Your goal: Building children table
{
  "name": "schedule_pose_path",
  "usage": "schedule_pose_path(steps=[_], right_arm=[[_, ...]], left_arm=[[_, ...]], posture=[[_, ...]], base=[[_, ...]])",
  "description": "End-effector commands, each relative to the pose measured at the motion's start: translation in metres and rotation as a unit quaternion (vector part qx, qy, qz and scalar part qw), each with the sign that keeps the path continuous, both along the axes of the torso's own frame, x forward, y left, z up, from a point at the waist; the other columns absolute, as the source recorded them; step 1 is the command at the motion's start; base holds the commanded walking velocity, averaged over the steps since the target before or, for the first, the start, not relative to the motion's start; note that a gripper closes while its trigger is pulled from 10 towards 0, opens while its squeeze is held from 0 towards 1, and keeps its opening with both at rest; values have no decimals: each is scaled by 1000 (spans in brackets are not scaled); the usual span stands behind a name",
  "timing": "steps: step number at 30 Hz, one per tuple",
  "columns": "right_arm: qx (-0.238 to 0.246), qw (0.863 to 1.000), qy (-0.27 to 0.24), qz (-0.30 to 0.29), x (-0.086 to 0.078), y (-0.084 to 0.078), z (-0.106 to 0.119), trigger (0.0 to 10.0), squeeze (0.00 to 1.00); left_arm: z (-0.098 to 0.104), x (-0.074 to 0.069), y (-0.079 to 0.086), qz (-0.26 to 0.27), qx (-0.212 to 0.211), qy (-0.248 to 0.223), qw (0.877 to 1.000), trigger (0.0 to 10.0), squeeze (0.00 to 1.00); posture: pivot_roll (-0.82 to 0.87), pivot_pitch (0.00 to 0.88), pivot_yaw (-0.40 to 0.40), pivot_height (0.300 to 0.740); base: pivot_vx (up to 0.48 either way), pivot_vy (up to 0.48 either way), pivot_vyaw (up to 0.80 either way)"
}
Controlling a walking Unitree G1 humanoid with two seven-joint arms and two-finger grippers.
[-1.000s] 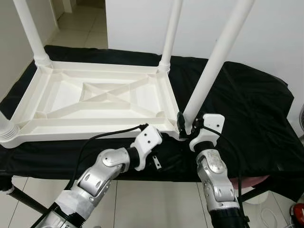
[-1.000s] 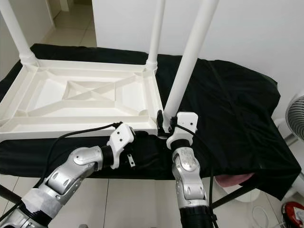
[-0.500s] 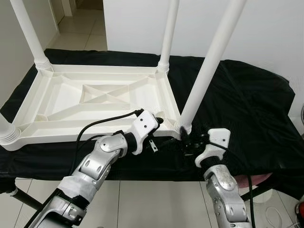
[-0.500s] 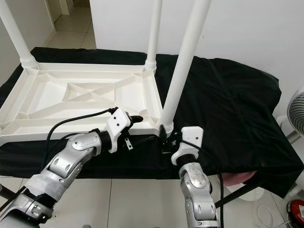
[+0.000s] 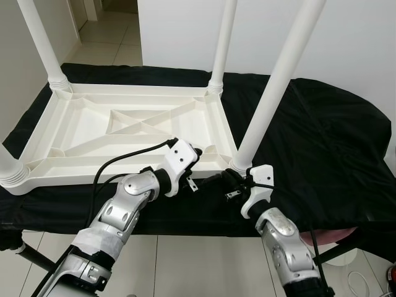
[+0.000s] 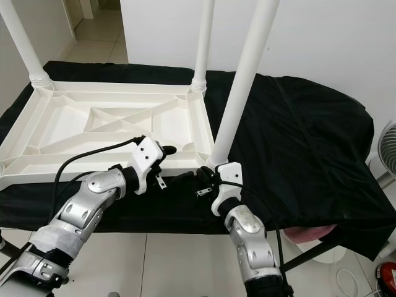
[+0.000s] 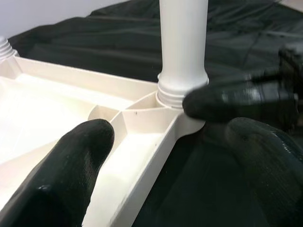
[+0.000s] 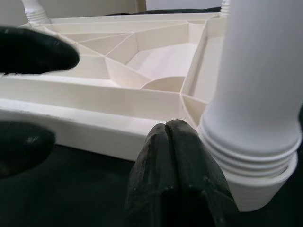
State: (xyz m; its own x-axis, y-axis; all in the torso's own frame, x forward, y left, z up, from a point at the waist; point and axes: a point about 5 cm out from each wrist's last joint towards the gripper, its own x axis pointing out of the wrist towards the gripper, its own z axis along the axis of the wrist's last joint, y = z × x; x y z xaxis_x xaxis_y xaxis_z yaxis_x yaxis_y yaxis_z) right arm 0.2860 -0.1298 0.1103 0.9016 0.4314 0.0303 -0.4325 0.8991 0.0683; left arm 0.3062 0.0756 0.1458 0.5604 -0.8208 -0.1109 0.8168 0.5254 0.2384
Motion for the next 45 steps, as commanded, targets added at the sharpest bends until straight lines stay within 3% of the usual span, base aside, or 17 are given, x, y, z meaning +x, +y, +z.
schedule_pose_path(steps=[1,2,13,15,22,26,31,34,39,40,41,42,43,45], right_arm=[[1,1000,1,-11,5,-10,-1,7961,0],[1,1000,-1,-17,9,-14,0,10000,0],[7,997,-24,-69,26,-37,8,10000,0],[8,995,-25,-94,29,-48,8,10000,0],[19,990,-32,-138,30,-68,9,10000,0],[20,989,-34,-144,30,-71,9,10000,0],[16,991,-38,-129,28,-66,8,10000,0],[20,992,-45,-118,25,-65,8,10000,0],[32,993,-56,-97,22,-59,14,10000,0],[36,994,-59,-90,20,-56,15,10000,0],[39,994,-60,-86,20,-55,16,10000,0],[42,994,-61,-81,18,-52,17,10000,0],[45,994,-64,-74,16,-49,18,10000,0],[48,994,-65,-70,14,-47,19,10000,0]], left_arm=[[-7,4,10,86,4,4,996,10000,0],[-9,4,13,90,9,7,996,10000,0],[-17,13,29,155,34,25,987,10000,0],[-12,21,39,202,43,22,978,10000,0],[-12,30,54,252,37,13,967,10000,0],[-13,33,60,273,44,11,961,10000,0],[-17,34,59,247,90,7,965,10000,0],[-22,35,66,242,116,22,963,10000,0],[-24,37,75,243,128,31,961,9804,0],[-25,38,78,245,132,37,960,8471,0],[-26,38,80,247,134,41,959,8471,0],[-28,38,83,245,148,39,957,4314,0],[-28,37,86,244,155,38,957,1176,0],[-29,37,87,243,159,37,956,1176,0]], posture=[[-55,0,-39,740],[-57,0,-37,740],[-71,0,-19,740],[-69,0,-13,740],[-69,0,-15,740],[-72,0,-14,740],[-83,0,-12,740],[-85,0,-11,740],[-86,0,-8,740],[-86,0,-3,740],[-86,0,-1,740],[-88,0,1,740],[-88,0,2,740],[-88,0,2,740]], base=[[0,0,0],[0,0,0],[0,0,0],[0,0,0],[0,0,0],[0,0,0],[0,0,0],[0,0,0],[0,0,0],[0,0,0],[0,0,0],[0,0,0],[0,0,0],[0,0,0]])
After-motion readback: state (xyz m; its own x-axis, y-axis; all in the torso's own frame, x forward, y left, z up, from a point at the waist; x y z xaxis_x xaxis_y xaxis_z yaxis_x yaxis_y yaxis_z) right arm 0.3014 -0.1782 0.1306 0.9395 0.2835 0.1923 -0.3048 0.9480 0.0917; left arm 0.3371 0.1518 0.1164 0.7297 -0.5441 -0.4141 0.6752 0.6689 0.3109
